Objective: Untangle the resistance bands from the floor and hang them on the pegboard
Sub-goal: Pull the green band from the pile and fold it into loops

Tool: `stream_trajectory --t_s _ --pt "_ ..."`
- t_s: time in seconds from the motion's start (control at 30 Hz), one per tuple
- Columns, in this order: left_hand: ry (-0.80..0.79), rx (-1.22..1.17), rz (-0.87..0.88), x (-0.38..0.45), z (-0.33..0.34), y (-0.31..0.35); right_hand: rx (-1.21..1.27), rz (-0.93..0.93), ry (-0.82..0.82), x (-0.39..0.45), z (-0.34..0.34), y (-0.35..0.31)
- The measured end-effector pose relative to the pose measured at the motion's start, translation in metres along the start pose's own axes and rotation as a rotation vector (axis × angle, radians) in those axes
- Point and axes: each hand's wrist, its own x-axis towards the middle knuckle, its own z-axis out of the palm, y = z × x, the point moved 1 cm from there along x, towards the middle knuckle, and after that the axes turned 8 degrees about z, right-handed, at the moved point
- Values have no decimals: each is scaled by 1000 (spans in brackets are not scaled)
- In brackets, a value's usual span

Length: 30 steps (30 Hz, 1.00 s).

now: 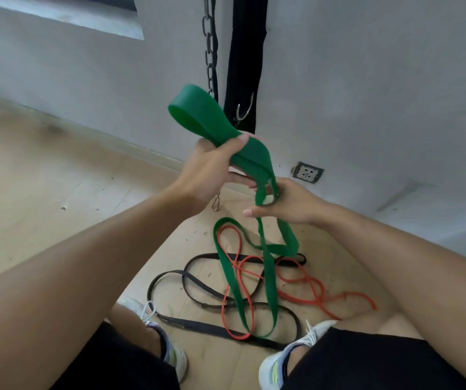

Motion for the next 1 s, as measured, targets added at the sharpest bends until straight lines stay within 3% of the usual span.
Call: stream_trajectory --t_s 0.17,0.27,0.33,0.4,0.47,0.63,0.73,0.87,1.0 --pt "261 -182 -176 13 -18 -3 26 -14 148 6 -9 5" --pt "327 -301 -424 20 -33 -15 65 16 264 -1 -21 -1" --pt "132 -261 -672 14 -35 -24 124 -11 304 -7 -27 -4" --pt "-201 31 -763 0 -29 -26 125 -50 359 -14 -31 -7" --pt "-385 352 -632 -9 -18 -28 90 -82 378 -20 -33 -12" --pt "-251 871 -8 -7 -14 -24 -9 -179 252 -33 -26 -29" --pt "-398 831 40 -7 -17 -23 18 -201 218 -39 -26 -34" --pt "-367 955 136 -8 -15 -22 118 -190 147 -40 -26 -31" --pt "-316 854 169 -7 -15 -14 178 -172 143 -38 -27 -31"
